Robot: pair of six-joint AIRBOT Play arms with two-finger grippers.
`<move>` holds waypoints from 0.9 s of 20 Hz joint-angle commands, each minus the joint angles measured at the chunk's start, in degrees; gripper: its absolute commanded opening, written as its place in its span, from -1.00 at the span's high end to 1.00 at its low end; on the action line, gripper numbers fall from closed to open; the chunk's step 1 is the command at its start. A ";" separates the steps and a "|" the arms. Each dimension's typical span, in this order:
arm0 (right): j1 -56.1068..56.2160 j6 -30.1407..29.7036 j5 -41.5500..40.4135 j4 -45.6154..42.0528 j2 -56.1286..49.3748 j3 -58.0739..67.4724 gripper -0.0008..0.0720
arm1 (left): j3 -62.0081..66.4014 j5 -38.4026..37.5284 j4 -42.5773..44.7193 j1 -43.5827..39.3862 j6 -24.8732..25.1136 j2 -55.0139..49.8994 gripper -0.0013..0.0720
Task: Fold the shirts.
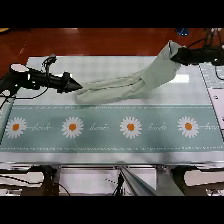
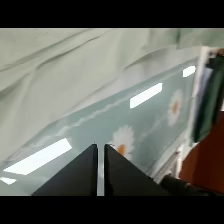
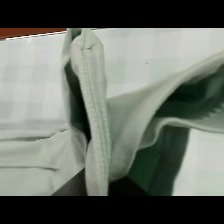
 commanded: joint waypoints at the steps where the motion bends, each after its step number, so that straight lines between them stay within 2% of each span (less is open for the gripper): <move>1: 2.19 1.55 4.92 -4.00 5.86 0.04 0.87 | 0.04 2.21 -7.58 -3.96 0.35 0.00 0.90; 6: 5.77 7.58 6.88 -12.92 6.27 0.04 0.87 | 0.04 9.20 -7.61 -13.16 0.11 -0.24 0.90; 8: 5.99 8.04 8.76 -12.72 6.43 0.04 0.88 | 0.04 14.32 -7.78 -16.57 -0.11 -0.26 0.90; 10: 7.08 8.00 11.04 -13.09 7.32 0.04 0.87 | 0.04 18.91 -7.82 -19.69 -2.75 -0.61 0.90; 15: 13.00 8.07 12.15 -14.05 13.70 0.04 0.87 | 0.02 22.01 -7.80 -26.14 -4.22 -1.51 0.90; 18: 16.74 8.79 13.27 -14.10 16.96 0.04 0.88 | 0.04 26.88 -7.78 -30.18 -6.91 -2.78 0.91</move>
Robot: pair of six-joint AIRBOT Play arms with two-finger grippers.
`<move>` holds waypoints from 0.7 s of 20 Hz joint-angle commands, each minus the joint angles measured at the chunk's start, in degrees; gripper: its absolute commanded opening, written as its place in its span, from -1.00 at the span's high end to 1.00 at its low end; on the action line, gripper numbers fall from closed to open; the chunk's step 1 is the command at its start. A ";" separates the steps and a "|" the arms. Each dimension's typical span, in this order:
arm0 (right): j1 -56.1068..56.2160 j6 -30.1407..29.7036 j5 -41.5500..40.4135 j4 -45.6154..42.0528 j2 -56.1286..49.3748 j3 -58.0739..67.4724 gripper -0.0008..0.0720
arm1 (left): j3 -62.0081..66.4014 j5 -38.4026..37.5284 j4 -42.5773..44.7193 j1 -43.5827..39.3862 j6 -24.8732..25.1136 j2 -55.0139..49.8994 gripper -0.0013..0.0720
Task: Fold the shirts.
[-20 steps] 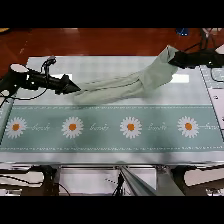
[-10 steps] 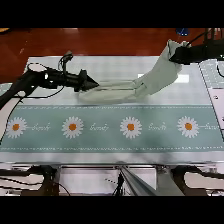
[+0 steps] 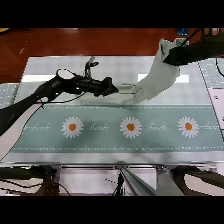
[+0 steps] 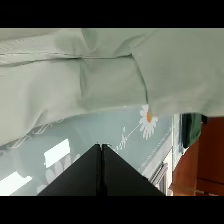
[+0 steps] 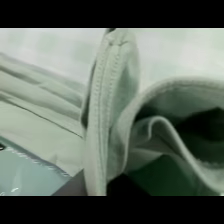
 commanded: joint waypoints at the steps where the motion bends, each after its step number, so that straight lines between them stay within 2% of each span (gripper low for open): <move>1: 4.24 1.68 2.03 -0.55 3.89 0.04 0.88 | 0.04 5.92 0.02 -4.90 -3.41 -1.73 0.91; 5: 8.00 5.73 4.42 -4.81 7.17 0.04 0.88 | 0.04 8.04 -1.44 -11.13 -5.40 -5.70 0.91; 10: 9.75 9.84 7.13 -6.36 10.49 0.04 0.87 | 0.04 15.34 -9.40 -18.16 -5.38 -9.01 0.91; 14: 9.75 10.62 9.27 -8.11 12.46 0.04 0.87 | 0.04 17.77 -9.27 -18.97 -4.98 -8.79 0.91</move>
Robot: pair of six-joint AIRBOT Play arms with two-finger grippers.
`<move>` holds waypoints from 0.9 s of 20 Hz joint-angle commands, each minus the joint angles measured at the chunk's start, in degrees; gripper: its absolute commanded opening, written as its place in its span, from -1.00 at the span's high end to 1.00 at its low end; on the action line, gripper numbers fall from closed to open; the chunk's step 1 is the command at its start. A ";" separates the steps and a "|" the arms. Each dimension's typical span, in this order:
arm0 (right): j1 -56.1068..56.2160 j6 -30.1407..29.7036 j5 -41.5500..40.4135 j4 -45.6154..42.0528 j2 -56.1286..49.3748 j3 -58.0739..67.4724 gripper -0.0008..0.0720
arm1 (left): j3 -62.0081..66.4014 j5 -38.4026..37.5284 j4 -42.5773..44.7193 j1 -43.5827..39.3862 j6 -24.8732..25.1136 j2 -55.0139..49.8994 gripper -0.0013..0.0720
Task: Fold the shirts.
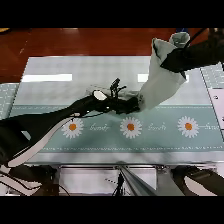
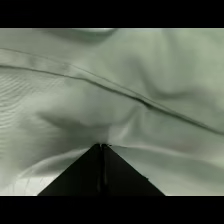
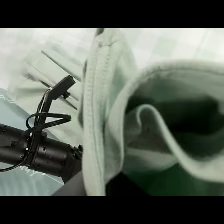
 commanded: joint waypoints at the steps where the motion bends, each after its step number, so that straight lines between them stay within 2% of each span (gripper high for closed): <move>1: 0.28 1.36 2.64 -2.93 1.64 0.04 0.87 | 0.04 2.47 -0.59 -0.22 1.38 0.50 0.91; 5: 0.48 1.09 1.11 -6.91 1.57 -0.13 0.88 | -1.03 -0.55 13.46 6.58 1.79 9.84 0.91; 8: 7.85 1.09 -1.55 -9.22 -1.11 -0.15 0.88 | -1.49 -6.45 22.93 15.30 1.79 19.85 0.91; 10: 12.90 2.62 -6.82 -9.62 -5.27 -0.15 0.88 | -1.49 -11.32 27.36 22.93 1.79 27.21 0.91; 14: 18.23 7.43 -19.85 -7.96 -16.06 -0.13 0.87 | -1.46 -20.37 29.68 40.96 1.27 41.94 0.91; 16: 19.93 8.63 -22.77 -3.89 -22.10 -0.15 0.87 | -1.46 -23.06 29.70 48.39 0.44 48.11 0.91; 18: 21.66 9.27 -26.43 4.07 -27.61 -0.15 0.87 | -1.49 -24.68 29.70 53.37 0.46 52.78 0.91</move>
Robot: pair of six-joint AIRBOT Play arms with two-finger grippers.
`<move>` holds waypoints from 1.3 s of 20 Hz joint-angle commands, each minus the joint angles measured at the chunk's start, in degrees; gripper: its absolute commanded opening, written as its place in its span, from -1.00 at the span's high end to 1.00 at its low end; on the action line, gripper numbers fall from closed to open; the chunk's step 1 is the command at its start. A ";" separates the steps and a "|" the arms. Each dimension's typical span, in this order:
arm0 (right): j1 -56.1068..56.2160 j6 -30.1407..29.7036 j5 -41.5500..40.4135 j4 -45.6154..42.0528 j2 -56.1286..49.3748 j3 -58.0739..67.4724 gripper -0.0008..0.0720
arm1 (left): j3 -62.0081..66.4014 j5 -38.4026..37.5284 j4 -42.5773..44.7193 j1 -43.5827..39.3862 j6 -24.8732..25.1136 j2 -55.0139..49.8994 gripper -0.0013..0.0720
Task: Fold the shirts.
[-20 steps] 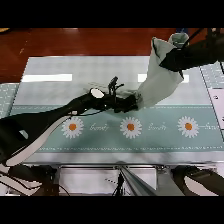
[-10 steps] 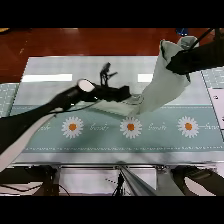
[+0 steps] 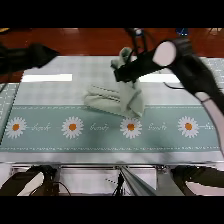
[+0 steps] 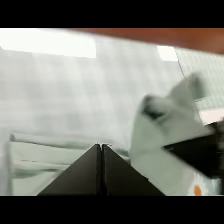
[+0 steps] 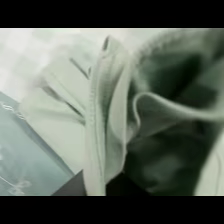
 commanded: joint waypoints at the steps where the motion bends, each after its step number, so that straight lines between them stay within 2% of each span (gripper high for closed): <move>1: 3.74 1.99 -8.87 12.28 -9.55 0.02 0.87 | -0.02 -4.74 1.31 10.45 -0.50 9.31 0.91; 2: 4.72 1.97 -10.67 14.75 -11.56 0.02 0.65 | -0.02 -4.74 1.31 11.56 -0.50 10.51 0.91; 3: 5.49 1.97 -11.34 15.93 -12.96 0.02 0.25 | -0.02 -4.72 1.33 12.41 -0.50 11.34 0.91; 4: 5.81 1.97 -10.97 15.96 -13.55 0.02 0.02 | -0.02 -4.72 1.31 12.87 -0.50 11.69 0.91; 5: 5.68 1.97 -9.27 15.12 -13.38 0.02 -0.13 | -0.02 -4.74 1.36 13.05 -0.48 11.67 0.91; 7: 3.56 1.90 -2.54 9.68 -11.06 0.02 -0.13 | -0.02 -4.70 1.77 13.14 -0.44 11.28 0.91; 8: 1.75 1.95 2.21 3.50 -8.94 0.02 -0.15 | -0.02 -4.72 2.21 13.11 -0.44 11.06 0.91; 11: -6.71 0.74 15.98 -16.87 -1.42 0.02 -0.39 | -0.02 -4.72 3.72 13.11 -0.44 10.38 0.91; 13: -16.37 -2.45 23.28 -22.75 2.25 -0.52 -0.39 | -0.04 -4.76 4.57 13.11 -0.42 9.86 0.91; 14: -21.92 -2.99 24.68 -21.00 3.67 -2.08 -0.42 | -0.02 -5.05 4.76 13.11 -0.42 9.60 0.91; 15: -27.96 -2.97 24.98 -16.33 5.03 -4.94 -0.59 | -0.02 -5.62 4.79 13.11 -0.42 9.35 0.91; 16: -33.07 -2.99 24.83 -9.49 5.86 -8.50 -0.67 | -0.04 -6.29 5.07 13.09 -0.39 9.07 0.91; 19: -42.21 -7.87 19.96 16.41 6.10 -21.88 -0.68 | -0.04 -8.35 6.64 13.09 -0.42 8.15 0.91; 21: -41.42 -9.62 11.69 24.98 6.10 -30.10 -0.68 | -0.04 -9.44 7.02 13.07 -0.42 7.65 0.91; 26: -31.23 -9.35 -7.61 33.29 6.08 -41.70 -0.67 | -0.04 -10.97 7.13 13.09 -0.39 6.95 0.91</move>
